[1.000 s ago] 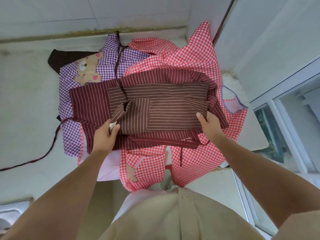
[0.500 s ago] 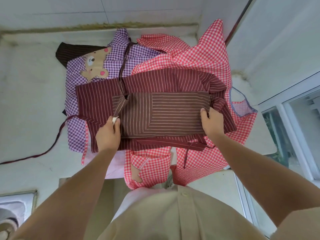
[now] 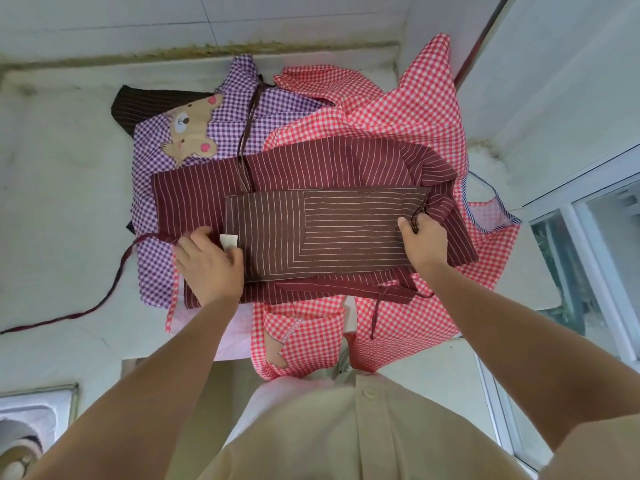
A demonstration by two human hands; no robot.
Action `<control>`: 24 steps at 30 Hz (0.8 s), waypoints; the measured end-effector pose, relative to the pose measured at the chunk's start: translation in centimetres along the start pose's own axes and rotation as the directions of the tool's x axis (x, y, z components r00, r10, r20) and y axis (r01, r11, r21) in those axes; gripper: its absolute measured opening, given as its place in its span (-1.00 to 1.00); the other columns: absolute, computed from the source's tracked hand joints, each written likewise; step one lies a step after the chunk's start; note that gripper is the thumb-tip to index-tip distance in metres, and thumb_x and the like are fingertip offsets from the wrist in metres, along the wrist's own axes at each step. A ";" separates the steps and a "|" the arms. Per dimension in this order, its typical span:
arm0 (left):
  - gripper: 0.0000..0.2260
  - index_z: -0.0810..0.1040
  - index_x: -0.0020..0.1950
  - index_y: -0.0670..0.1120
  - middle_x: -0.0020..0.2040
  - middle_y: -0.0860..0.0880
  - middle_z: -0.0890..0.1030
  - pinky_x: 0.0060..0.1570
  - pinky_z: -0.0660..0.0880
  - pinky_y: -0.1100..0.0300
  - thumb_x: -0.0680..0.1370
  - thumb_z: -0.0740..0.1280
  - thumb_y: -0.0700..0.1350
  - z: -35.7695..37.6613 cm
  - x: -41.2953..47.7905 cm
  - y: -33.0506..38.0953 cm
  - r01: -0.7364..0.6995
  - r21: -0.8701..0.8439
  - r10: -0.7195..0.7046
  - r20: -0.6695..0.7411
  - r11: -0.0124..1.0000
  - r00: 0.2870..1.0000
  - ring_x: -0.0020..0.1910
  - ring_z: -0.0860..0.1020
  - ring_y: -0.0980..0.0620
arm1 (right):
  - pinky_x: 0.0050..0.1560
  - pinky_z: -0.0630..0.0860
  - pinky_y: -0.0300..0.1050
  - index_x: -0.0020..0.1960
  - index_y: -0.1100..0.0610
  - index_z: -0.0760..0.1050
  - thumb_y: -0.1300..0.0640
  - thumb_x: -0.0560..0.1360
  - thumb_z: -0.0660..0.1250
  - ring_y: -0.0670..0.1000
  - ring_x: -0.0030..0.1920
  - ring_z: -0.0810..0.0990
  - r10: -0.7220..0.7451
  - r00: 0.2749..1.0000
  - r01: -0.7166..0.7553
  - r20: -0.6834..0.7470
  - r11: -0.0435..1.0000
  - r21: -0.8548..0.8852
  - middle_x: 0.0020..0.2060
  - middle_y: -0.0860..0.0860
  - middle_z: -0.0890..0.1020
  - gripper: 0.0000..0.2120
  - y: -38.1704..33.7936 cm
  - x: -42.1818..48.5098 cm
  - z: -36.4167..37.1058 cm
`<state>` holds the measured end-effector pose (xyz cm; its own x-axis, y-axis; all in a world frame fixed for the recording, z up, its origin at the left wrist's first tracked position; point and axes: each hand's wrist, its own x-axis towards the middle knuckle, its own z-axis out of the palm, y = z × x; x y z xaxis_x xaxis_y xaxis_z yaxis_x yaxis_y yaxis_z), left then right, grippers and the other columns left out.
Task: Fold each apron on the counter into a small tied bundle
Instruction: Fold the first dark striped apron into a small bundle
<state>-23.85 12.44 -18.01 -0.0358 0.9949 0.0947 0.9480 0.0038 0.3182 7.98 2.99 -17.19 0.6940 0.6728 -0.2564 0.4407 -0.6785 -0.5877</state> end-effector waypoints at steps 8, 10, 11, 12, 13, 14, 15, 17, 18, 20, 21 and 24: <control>-0.50 0.21 0.55 0.07 0.60 -0.12 0.07 0.47 -0.01 -0.27 0.63 0.07 0.17 1.4 -0.5 5.6 -0.665 0.083 0.628 0.259 0.742 0.733 0.57 -0.01 -0.18 | 0.49 0.16 0.14 0.45 0.12 0.28 0.12 0.45 0.35 0.10 0.46 0.27 -0.292 0.902 0.258 -0.318 0.955 -0.145 0.45 0.10 0.32 -0.40 -3.4 -2.2 -0.2; -0.47 0.08 0.59 0.09 0.61 -0.10 -0.01 0.48 -0.06 -0.30 0.64 -0.06 0.21 2.7 -0.6 6.1 -0.672 0.103 0.612 0.331 0.733 0.718 0.58 -0.08 -0.16 | 0.52 0.05 0.16 0.54 0.09 0.18 0.10 0.49 0.29 0.08 0.56 0.09 -0.557 0.813 0.486 -0.170 0.810 -0.327 0.56 0.09 0.14 -0.35 -5.1 -2.8 0.7; -0.46 0.04 0.60 0.09 0.61 -0.09 -0.03 0.48 -0.07 -0.30 0.64 -0.10 0.22 3.1 -0.6 6.2 -0.666 0.105 0.601 0.345 0.739 0.721 0.58 -0.09 -0.15 | 0.54 0.00 0.16 0.57 0.08 0.13 0.09 0.53 0.25 0.08 0.58 0.01 -0.660 0.749 0.598 -0.050 0.708 -0.375 0.58 0.09 0.07 -0.35 -5.7 -3.0 1.8; -0.46 0.01 0.61 0.09 0.61 -0.09 -0.05 0.48 -0.09 -0.30 0.64 -0.13 0.22 3.4 -0.5 6.1 -0.660 0.102 0.595 0.349 0.744 0.724 0.58 -0.10 -0.15 | 0.55 -0.04 0.16 0.59 0.08 0.08 0.06 0.57 0.21 0.08 0.59 -0.05 -0.711 0.699 0.675 0.073 0.623 -0.396 0.59 0.09 0.01 -0.37 -5.9 -3.1 3.1; -0.46 -0.01 0.61 0.08 0.61 -0.09 -0.05 0.48 -0.10 -0.29 0.64 -0.14 0.22 3.7 -0.5 6.1 -0.660 0.098 0.594 0.352 0.745 0.723 0.58 -0.11 -0.14 | 0.55 -0.06 0.17 0.60 0.06 0.03 0.02 0.61 0.15 0.08 0.59 -0.10 -0.716 0.676 0.712 0.175 0.572 -0.406 0.59 0.10 -0.03 -0.39 -5.8 -3.1 4.5; -0.45 -0.02 0.61 0.07 0.61 -0.08 -0.05 0.49 -0.11 -0.28 0.64 -0.14 0.22 3.9 -0.4 6.1 -0.659 0.093 0.592 0.358 0.746 0.722 0.58 -0.11 -0.14 | 0.55 -0.07 0.18 0.61 0.05 0.00 -0.03 0.64 0.10 0.08 0.59 -0.12 -0.688 0.684 0.715 0.244 0.563 -0.415 0.60 0.10 -0.05 -0.41 -5.3 -3.0 5.8; -0.45 -0.02 0.61 0.06 0.61 -0.08 -0.04 0.49 -0.12 -0.26 0.64 -0.15 0.22 4.1 -0.3 6.1 -0.656 0.098 0.587 0.363 0.748 0.724 0.59 -0.10 -0.13 | 0.55 -0.06 0.19 0.61 0.03 -0.02 -0.08 0.66 0.04 0.07 0.59 -0.13 -0.645 0.712 0.692 0.276 0.580 -0.429 0.60 0.09 -0.06 -0.43 -4.5 -2.6 6.6; -0.43 -0.01 0.61 0.02 0.61 -0.07 -0.03 0.51 -0.12 -0.21 0.64 -0.14 0.23 4.5 0.0 5.4 -0.621 0.108 0.550 0.363 0.777 0.752 0.59 -0.09 -0.11 | 0.55 -0.07 0.18 0.61 0.00 -0.04 -0.14 0.67 -0.06 0.06 0.59 -0.13 -0.555 0.786 0.612 0.272 0.639 -0.466 0.60 0.06 -0.06 -0.45 -2.3 -1.8 7.2; -0.42 -0.02 0.61 0.01 0.61 -0.07 -0.04 0.52 -0.11 -0.18 0.64 -0.14 0.24 4.6 0.1 4.9 -0.605 0.114 0.533 0.365 0.788 0.763 0.59 -0.10 -0.10 | 0.56 -0.09 0.17 0.61 -0.01 -0.05 -0.16 0.67 -0.09 0.05 0.59 -0.13 -0.527 0.810 0.580 0.257 0.654 -0.486 0.60 0.04 -0.06 -0.45 -1.2 -1.6 7.0; -0.41 -0.04 0.61 0.00 0.62 -0.07 -0.07 0.53 -0.12 -0.14 0.64 -0.15 0.24 4.9 0.5 4.0 -0.592 0.119 0.518 0.368 0.797 0.772 0.59 -0.13 -0.09 | 0.56 -0.11 0.11 0.61 0.02 -0.05 -0.14 0.67 -0.11 0.04 0.59 -0.12 -0.492 0.842 0.532 0.222 0.687 -0.495 0.60 0.02 -0.05 -0.45 0.2 -1.2 6.3; -0.41 -0.05 0.61 0.01 0.62 -0.07 -0.08 0.53 -0.13 -0.15 0.64 -0.14 0.24 5.0 0.6 3.8 -0.592 0.120 0.518 0.369 0.797 0.772 0.59 -0.14 -0.10 | 0.57 -0.11 0.08 0.61 0.04 -0.05 -0.12 0.68 -0.11 0.04 0.59 -0.11 -0.477 0.857 0.506 0.193 0.711 -0.488 0.60 0.03 -0.04 -0.45 0.5 -1.0 6.1; -0.42 -0.04 0.61 0.03 0.62 -0.08 -0.06 0.51 -0.13 -0.23 0.64 -0.11 0.24 5.2 0.4 3.7 -0.585 0.153 0.510 0.350 0.797 0.786 0.58 -0.12 -0.13 | 0.56 -0.07 0.09 0.61 0.11 -0.05 -0.08 0.67 -0.10 0.06 0.59 -0.08 -0.408 0.908 0.399 0.090 0.781 -0.481 0.59 0.08 -0.03 -0.44 0.4 -1.0 5.9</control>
<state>-18.74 13.38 -21.67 0.5660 0.8191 -0.0939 0.8244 -0.5635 0.0541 4.08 3.81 -21.70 0.3989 0.9149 -0.0621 0.8947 -0.4032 -0.1921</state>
